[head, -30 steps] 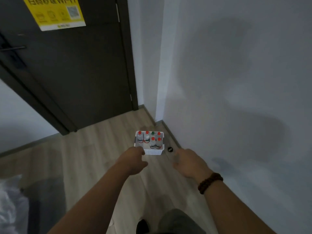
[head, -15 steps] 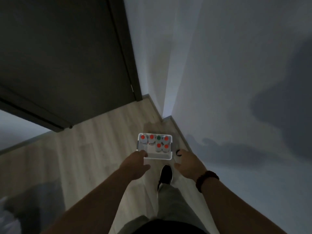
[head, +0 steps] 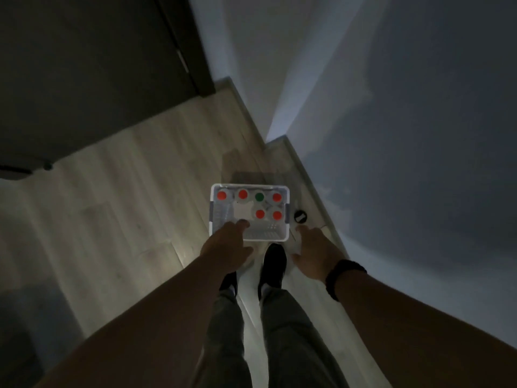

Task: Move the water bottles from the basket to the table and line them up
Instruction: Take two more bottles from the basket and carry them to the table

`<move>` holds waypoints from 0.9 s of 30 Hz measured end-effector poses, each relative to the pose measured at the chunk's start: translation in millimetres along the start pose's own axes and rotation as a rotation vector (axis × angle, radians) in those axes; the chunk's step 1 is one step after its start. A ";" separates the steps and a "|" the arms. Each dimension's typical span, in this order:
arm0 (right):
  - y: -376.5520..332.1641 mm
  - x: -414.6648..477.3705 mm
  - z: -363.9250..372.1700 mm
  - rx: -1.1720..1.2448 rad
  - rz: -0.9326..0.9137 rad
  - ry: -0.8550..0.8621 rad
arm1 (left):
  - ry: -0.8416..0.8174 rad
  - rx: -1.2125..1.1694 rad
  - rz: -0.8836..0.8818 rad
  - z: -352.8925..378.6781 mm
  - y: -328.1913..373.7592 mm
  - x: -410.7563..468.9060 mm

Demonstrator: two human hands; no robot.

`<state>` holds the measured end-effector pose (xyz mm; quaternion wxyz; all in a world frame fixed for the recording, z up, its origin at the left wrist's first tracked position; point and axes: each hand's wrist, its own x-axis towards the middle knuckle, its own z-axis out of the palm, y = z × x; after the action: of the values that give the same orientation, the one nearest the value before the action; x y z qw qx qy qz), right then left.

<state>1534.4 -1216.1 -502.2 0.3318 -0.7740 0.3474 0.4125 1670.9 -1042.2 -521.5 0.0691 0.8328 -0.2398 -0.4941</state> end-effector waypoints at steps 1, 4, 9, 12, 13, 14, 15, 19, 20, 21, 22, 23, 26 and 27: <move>3.6 21.1 8.6 -0.016 0.003 0.004 | -0.016 0.017 0.004 10.0 -7.3 21.4; 15.8 82.8 35.8 -0.021 0.019 0.007 | -0.078 0.095 0.030 40.0 -27.4 81.6; 34.0 176.9 76.4 -0.008 0.001 0.026 | -0.106 0.166 0.100 83.8 -50.2 164.6; 37.8 217.8 88.9 -0.013 -0.036 0.086 | -0.115 0.182 0.119 105.6 -59.7 205.1; 39.0 230.2 92.9 -0.017 -0.051 0.106 | -0.115 0.186 0.125 111.5 -62.3 218.2; 40.4 242.5 97.9 -0.023 -0.066 0.119 | -0.112 0.188 0.129 116.3 -64.4 229.9; 41.1 253.1 101.8 -0.030 -0.082 0.123 | -0.109 0.186 0.137 120.7 -65.6 241.1; 43.9 288.4 115.7 -0.017 -0.129 0.103 | -0.089 0.168 0.187 137.7 -67.8 275.2; 45.0 293.9 117.7 -0.010 -0.131 0.114 | -0.076 0.162 0.198 141.7 -69.2 281.4; 46.3 298.3 119.3 -0.008 -0.133 0.133 | -0.054 0.152 0.209 145.4 -71.0 286.8; 47.5 301.8 121.1 -0.007 -0.138 0.155 | -0.031 0.141 0.213 148.1 -73.0 291.1; 48.3 303.3 122.7 -0.002 -0.144 0.176 | -0.013 0.126 0.214 150.3 -74.8 293.5; 50.6 301.4 124.6 0.033 -0.163 0.196 | 0.001 0.086 0.213 151.6 -75.9 290.5; 50.9 299.4 124.9 0.042 -0.164 0.192 | 0.008 0.080 0.209 150.2 -76.3 286.7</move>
<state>1567.4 -1222.6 -828.8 0.3456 -0.8286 0.3219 0.3006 1681.3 -1091.2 -850.2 0.0877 0.8072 -0.3448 -0.4711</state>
